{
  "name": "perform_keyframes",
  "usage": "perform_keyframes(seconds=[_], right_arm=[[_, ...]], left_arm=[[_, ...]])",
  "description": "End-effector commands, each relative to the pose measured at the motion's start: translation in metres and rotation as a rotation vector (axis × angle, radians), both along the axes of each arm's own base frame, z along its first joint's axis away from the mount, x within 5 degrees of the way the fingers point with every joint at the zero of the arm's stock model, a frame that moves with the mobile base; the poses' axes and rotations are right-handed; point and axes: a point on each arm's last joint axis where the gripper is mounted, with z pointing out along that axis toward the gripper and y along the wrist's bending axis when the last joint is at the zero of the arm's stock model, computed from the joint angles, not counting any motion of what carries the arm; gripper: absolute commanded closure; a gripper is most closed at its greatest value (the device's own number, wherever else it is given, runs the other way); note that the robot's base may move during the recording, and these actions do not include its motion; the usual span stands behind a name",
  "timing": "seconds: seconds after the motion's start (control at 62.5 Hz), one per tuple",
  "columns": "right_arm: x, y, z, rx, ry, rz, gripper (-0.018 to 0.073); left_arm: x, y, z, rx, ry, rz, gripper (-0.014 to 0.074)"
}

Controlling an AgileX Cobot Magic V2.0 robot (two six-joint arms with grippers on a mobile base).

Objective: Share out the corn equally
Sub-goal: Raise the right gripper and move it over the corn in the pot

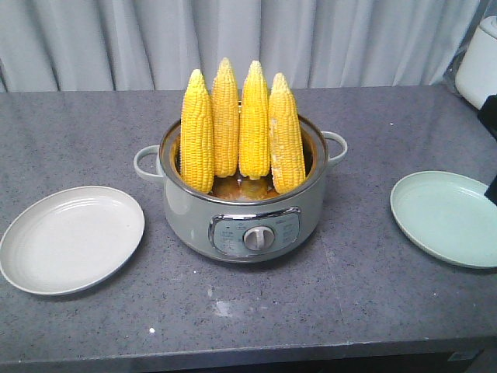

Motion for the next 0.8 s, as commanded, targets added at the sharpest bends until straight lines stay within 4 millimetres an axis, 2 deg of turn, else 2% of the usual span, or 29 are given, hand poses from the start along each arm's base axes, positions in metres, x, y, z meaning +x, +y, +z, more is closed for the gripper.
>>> perform_keyframes(seconds=[0.0, 0.08, 0.176, 0.272, 0.368, 0.544, 0.656, 0.784], right_arm=[[0.005, 0.005, 0.012, -0.043, -0.040, 0.056, 0.0505], [0.011, 0.008, 0.014, -0.065, -0.033, 0.099, 0.0439], [0.021, 0.010, 0.015, -0.079, -0.019, 0.120, 0.0301], [0.029, 0.007, 0.013, -0.074, -0.002, 0.092, 0.0120], [0.034, 0.004, 0.012, -0.037, 0.009, 0.053, 0.0008], [0.036, 0.004, 0.016, 0.038, -0.001, 0.049, -0.0018], [0.047, 0.008, 0.021, 0.032, 0.010, 0.097, -0.0015], [0.077, 0.015, 0.033, 0.023, 0.069, 0.191, -0.0015]], left_arm=[[0.009, -0.005, 0.011, 0.021, -0.030, -0.038, 0.0577], [0.019, -0.010, 0.007, 0.064, -0.001, -0.064, 0.0542], [0.029, -0.017, 0.003, 0.109, 0.022, -0.101, 0.0479], [0.038, -0.023, -0.002, 0.133, 0.044, -0.133, 0.0389], [0.047, -0.027, -0.007, 0.137, 0.078, -0.150, 0.0278], [0.061, -0.031, -0.016, 0.145, 0.134, -0.159, 0.0111], [0.069, -0.034, -0.020, 0.147, 0.148, -0.169, 0.0088], [0.074, -0.035, -0.022, 0.147, 0.144, -0.180, 0.0090]])
